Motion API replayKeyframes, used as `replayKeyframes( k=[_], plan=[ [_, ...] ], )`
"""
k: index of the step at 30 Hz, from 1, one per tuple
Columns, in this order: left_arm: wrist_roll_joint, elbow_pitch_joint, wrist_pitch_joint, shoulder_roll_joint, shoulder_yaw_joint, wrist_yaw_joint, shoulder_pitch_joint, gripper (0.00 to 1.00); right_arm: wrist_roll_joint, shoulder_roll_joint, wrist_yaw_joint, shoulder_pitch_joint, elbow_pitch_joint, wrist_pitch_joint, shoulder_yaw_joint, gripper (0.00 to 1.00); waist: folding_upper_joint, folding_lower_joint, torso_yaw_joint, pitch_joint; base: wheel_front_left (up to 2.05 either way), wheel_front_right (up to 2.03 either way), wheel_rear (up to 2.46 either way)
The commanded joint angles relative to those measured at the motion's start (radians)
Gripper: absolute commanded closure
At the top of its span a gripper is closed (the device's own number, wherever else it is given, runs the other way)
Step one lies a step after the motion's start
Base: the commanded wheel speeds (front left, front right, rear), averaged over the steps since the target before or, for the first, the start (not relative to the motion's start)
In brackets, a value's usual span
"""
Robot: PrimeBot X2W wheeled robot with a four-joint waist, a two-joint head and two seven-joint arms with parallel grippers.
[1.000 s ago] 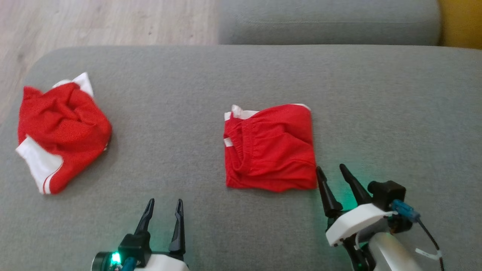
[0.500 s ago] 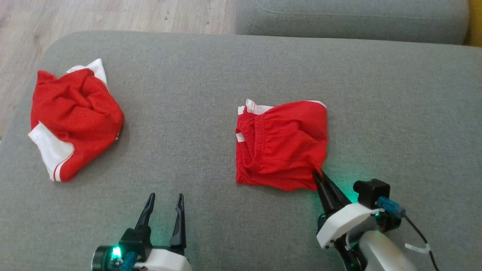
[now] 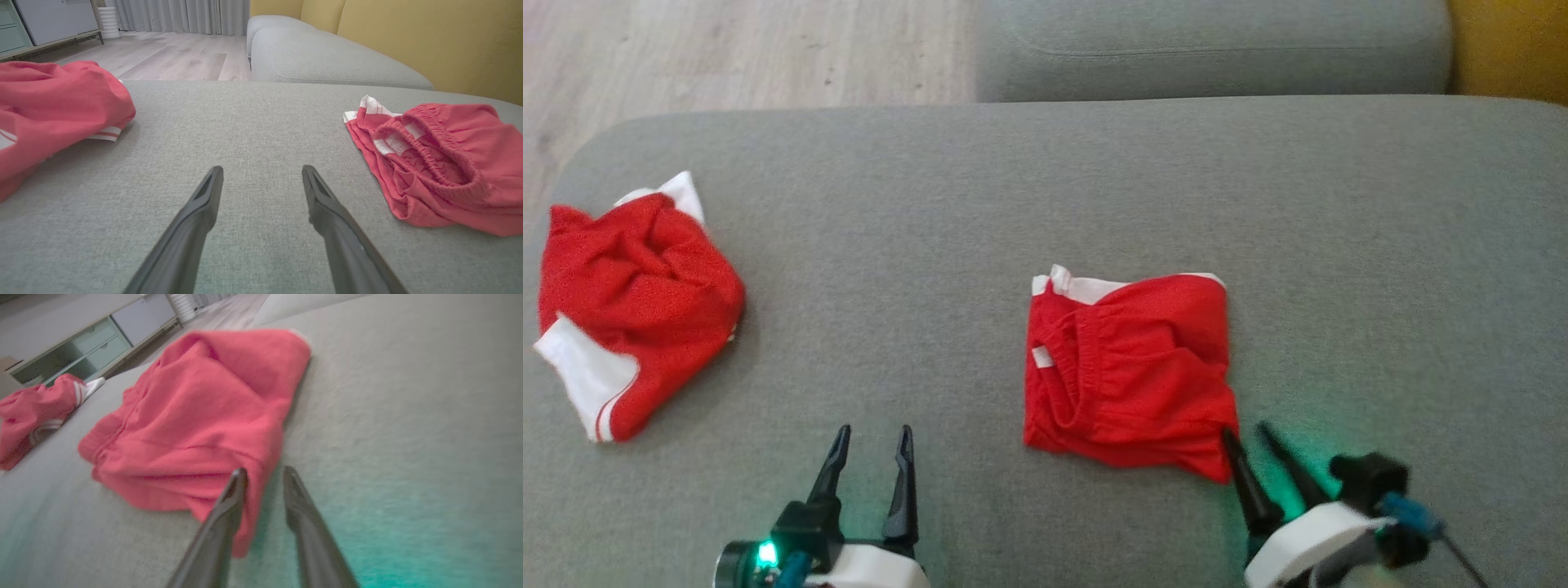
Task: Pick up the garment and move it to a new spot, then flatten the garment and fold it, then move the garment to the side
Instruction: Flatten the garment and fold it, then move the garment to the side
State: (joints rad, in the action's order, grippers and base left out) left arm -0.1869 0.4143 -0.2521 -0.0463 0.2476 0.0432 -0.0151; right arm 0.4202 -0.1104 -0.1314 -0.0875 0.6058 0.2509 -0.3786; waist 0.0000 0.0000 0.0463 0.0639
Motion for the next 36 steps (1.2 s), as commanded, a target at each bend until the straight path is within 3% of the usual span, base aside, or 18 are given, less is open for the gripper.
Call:
replayKeyframes(
  k=[1,9,15,20,27,32,36],
  plan=[
    [-0.006,-0.027,-0.010,-0.004,-0.045,0.003,-0.024,0.00,-0.016,-0.011,0.001,-0.017,-0.052,0.011,0.015,0.00,0.0000,0.0000,-0.017,-0.004,0.00,0.00,0.00],
    [0.037,-0.043,-0.010,-0.004,-0.102,0.003,-0.045,0.00,-0.190,0.006,0.001,-0.052,-0.256,0.011,0.241,0.00,0.0000,0.0000,-0.055,-0.012,0.00,0.00,0.00],
    [0.104,-0.050,-0.010,-0.005,-0.114,-0.008,-0.050,0.00,-0.299,0.030,0.001,-0.069,-0.249,0.011,0.308,0.00,0.0000,0.0000,-0.059,-0.019,0.00,0.00,0.00],
    [0.119,-0.051,-0.010,-0.005,-0.106,-0.010,-0.041,0.00,-0.328,0.046,0.001,-0.071,-0.214,0.011,0.306,0.00,0.0000,0.0000,-0.048,-0.016,0.00,0.00,0.00],
    [0.101,-0.047,-0.010,-0.004,-0.076,-0.014,-0.051,0.00,-0.300,0.055,0.001,-0.121,-0.137,0.011,0.220,0.00,0.0000,0.0000,-0.015,0.020,0.00,0.00,0.00],
    [0.082,-0.038,-0.010,-0.004,-0.042,-0.010,-0.069,0.00,-0.281,0.057,0.001,-0.203,0.010,0.011,0.150,0.00,0.0000,0.0000,0.031,0.058,0.00,0.00,0.00],
    [0.073,-0.033,-0.010,-0.004,-0.021,-0.005,-0.079,0.00,-0.297,0.058,0.001,-0.261,0.155,-0.007,0.150,0.00,0.0000,0.0000,0.067,0.079,0.00,0.00,0.00]
  ],
)
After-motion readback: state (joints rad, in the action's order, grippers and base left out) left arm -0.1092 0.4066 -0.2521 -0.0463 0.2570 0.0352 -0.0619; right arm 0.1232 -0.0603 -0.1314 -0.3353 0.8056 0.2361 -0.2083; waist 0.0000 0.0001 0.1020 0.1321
